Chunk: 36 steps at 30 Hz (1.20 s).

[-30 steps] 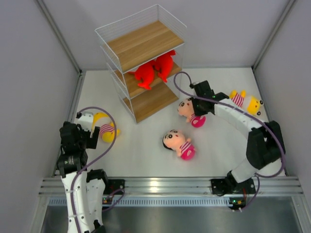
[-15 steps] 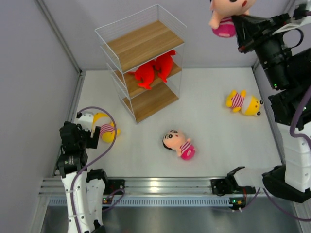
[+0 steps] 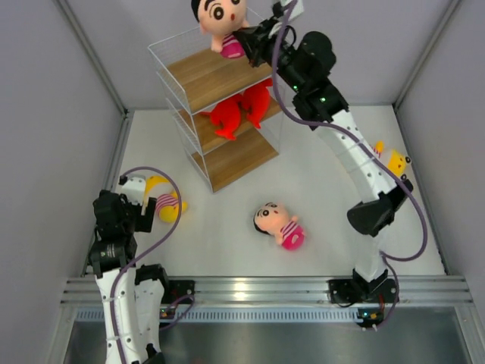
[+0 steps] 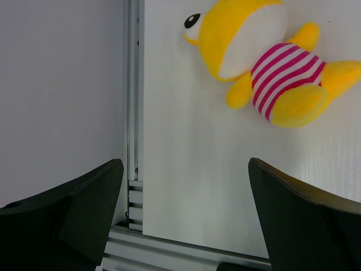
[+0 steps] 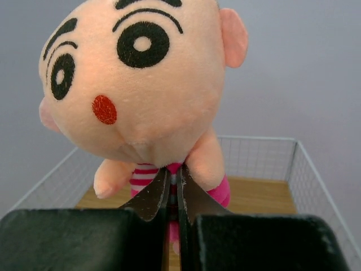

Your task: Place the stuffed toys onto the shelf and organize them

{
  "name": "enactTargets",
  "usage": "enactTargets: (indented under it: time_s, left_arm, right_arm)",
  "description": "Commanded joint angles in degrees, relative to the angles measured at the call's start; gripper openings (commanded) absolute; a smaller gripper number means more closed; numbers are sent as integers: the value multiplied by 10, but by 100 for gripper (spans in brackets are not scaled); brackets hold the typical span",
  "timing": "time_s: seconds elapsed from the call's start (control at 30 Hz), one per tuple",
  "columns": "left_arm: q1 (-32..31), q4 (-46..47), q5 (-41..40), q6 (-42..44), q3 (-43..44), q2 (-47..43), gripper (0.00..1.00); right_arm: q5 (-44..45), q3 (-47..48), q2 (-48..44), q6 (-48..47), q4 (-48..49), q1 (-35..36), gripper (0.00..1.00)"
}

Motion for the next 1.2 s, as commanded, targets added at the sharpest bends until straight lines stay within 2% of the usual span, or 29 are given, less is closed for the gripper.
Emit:
enactTargets:
  time_s: [0.0,0.27,0.43,0.67,1.1,1.13,1.17]
  left_arm:
    - [0,5,2,-6,3,-9,99]
    - [0,5,8,-3,-8,-13,99]
    - [-1,5,9,-3,-14,-15,99]
    - [0,6,10,3,-26,-16,99]
    - [0,6,17,-9,-31,-10,99]
    - [0,6,18,-8,-32,-10,99]
    - [0,6,19,-9,-32,-10,99]
  right_arm:
    - [17,69,25,-13,79,11,0]
    - [57,68,96,-20,98,7,0]
    - [111,80,137,9,129,-3,0]
    - [104,113,182,26,139,-27,0]
    - [88,118,197,29,109,-40,0]
    - [88,118,195,27,109,-40,9]
    - [89,117,193,24,106,-40,11]
